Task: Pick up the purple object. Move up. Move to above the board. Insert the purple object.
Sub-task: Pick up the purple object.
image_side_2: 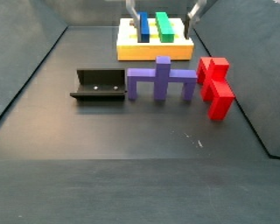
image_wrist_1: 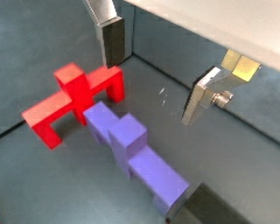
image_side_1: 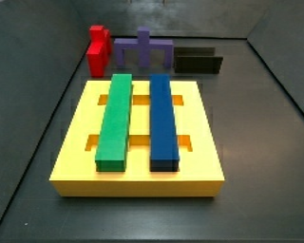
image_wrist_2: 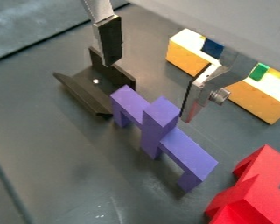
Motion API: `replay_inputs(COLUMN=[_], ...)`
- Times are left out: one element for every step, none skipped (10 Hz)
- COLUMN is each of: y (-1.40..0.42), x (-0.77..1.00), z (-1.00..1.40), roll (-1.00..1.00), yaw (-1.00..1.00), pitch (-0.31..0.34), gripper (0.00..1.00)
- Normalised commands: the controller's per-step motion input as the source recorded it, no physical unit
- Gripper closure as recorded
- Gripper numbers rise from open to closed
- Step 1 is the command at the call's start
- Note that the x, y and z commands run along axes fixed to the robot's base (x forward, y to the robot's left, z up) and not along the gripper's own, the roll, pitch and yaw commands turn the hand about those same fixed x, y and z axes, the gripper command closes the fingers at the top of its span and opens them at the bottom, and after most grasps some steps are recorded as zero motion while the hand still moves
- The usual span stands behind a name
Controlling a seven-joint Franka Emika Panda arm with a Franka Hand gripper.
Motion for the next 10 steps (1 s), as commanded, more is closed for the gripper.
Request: replay_inputs(y=[-0.29,-0.33,-0.23,-0.10,-0.03,0.00,0.00,0.00,0.00,0.00], x=[-0.01,-0.04,-0.01,-0.09,-0.06,-0.05,0.02,0.06,0.05,0.00], z=[-0.41,-0.40,-0.38,-0.31,-0.30,-0.28,-0.32,-0.32,-0.31,-0.26], roll=[-0.07,0.00,0.00,0.00,0.05,0.10,0.10,0.11,0.12,0.12], yaw=[0.00,-0.06,-0.10,-0.11,-0.03,-0.03,-0.09,-0.23,-0.26,-0.28], pitch=[-0.079,-0.066,-0.034,-0.037,-0.016,-0.003,0.014,0.049,0.076,0.076], gripper=[0.00,0.00,0.00,0.00,0.00,0.00,0.00,0.00,0.00,0.00])
